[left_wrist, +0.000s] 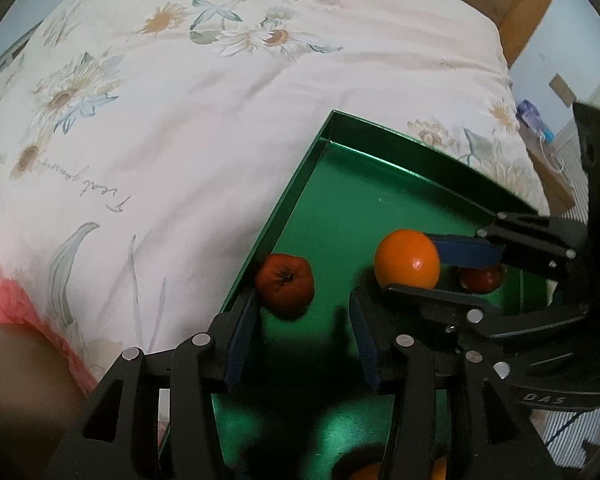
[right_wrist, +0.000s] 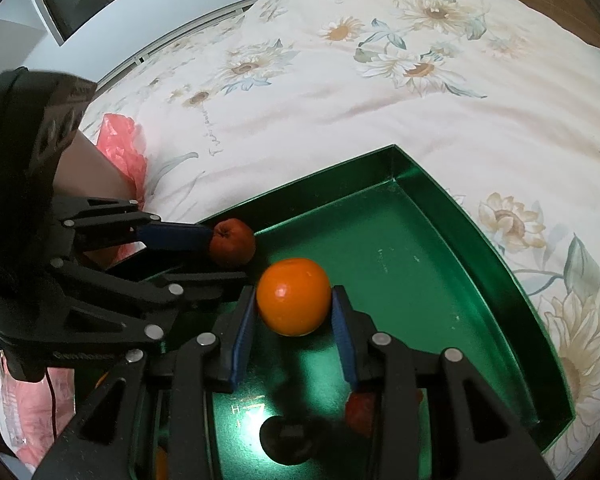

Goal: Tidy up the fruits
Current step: 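Lower the red apple into the tray with the left gripper while the right gripper releases the orange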

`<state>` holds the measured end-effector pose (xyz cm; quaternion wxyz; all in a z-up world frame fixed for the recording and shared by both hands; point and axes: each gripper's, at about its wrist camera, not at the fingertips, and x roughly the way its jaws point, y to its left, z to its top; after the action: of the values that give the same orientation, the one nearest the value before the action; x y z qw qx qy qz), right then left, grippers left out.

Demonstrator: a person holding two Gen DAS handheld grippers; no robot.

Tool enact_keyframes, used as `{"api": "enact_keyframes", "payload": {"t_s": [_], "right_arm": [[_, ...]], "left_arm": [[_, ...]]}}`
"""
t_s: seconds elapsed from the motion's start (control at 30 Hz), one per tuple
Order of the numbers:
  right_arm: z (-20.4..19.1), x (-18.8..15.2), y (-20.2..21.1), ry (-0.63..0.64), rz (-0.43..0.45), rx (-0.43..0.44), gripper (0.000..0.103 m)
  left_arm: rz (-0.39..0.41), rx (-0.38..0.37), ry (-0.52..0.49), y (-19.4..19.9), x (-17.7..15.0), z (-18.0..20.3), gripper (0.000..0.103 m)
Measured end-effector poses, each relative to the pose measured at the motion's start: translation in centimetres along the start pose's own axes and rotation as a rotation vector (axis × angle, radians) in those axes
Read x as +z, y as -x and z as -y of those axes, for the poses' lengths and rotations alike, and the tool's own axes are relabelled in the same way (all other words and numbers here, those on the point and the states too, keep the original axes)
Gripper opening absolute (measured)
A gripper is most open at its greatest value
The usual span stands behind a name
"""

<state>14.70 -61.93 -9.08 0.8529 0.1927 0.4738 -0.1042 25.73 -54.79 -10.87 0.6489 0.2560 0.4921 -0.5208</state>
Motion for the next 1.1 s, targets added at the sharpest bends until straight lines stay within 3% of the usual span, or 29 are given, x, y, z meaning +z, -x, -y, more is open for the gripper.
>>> {"api": "enact_keyframes", "payload": {"t_s": [0.17,0.33,0.67,0.83,1.1], "right_arm": [[0.0,0.0,0.1,0.002,0.005,-0.005,0.029],[0.1,0.0,0.7,0.011,0.018,-0.008,0.029],[0.5,0.1,1.6,-0.001,0.072,0.017,0.029],[0.9,-0.2,1.6,-0.029,0.101,0.046,0.030],[1.3,-0.5,1.6,-0.050,0.131,0.077,0.030]], "left_arm": [[-0.009,0.014,-0.005,0.1,-0.2,0.2,0.042],[-0.042,-0.024,0.047,0.4,0.2,-0.6,0.041],[-0.112,0.027,0.023,-0.2,-0.1,-0.6,0.033],[-0.112,-0.005,0.057,-0.1,0.0,-1.2,0.033],[-0.110,0.034,0.015,-0.5,0.1,-0.3,0.033]]}}
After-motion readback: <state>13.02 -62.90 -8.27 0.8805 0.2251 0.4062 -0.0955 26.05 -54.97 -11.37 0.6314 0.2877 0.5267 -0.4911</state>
